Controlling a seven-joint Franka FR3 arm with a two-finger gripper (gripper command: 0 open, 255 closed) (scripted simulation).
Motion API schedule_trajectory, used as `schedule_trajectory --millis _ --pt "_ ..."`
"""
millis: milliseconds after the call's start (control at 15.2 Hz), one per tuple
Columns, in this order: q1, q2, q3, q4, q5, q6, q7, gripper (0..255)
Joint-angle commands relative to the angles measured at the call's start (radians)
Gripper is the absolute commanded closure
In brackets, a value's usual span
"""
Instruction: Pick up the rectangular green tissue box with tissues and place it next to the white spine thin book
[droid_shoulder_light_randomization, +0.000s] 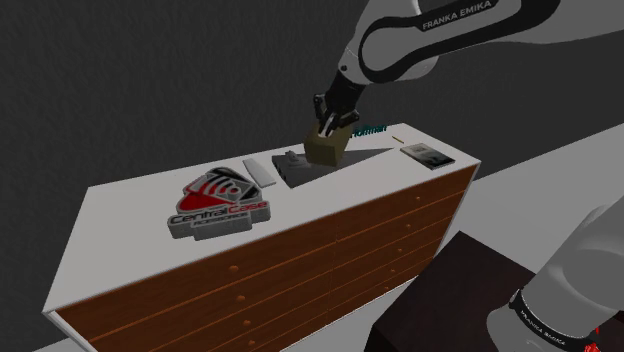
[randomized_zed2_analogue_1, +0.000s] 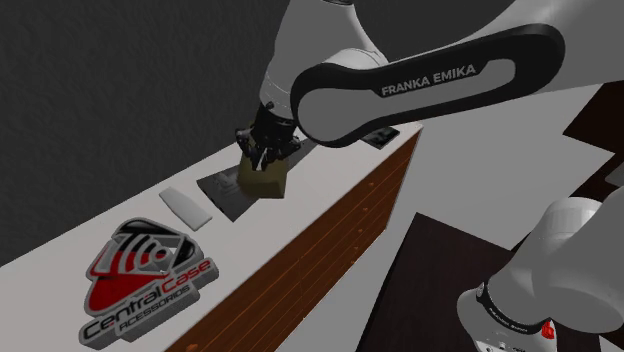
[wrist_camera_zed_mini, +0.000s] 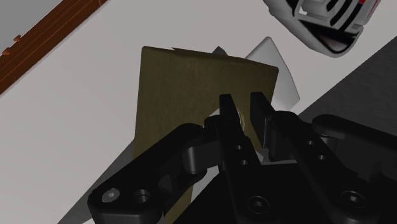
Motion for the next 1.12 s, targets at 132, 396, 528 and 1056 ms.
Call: schedule_trajectory --millis 132,396,528,1056 --pt "-0.003 -0.015 -0.005 0.041 -0.001 -0.055 0.001 255" --pt "-0.004 -0.023 -0.007 0.086 -0.004 -0.109 0.006 255" --pt "-0.005 -0.026 -0.008 0.110 -0.006 -0.135 0.009 255" --pt "-0.029 -0.071 -0.060 0.122 0.023 -0.202 -0.070 255"
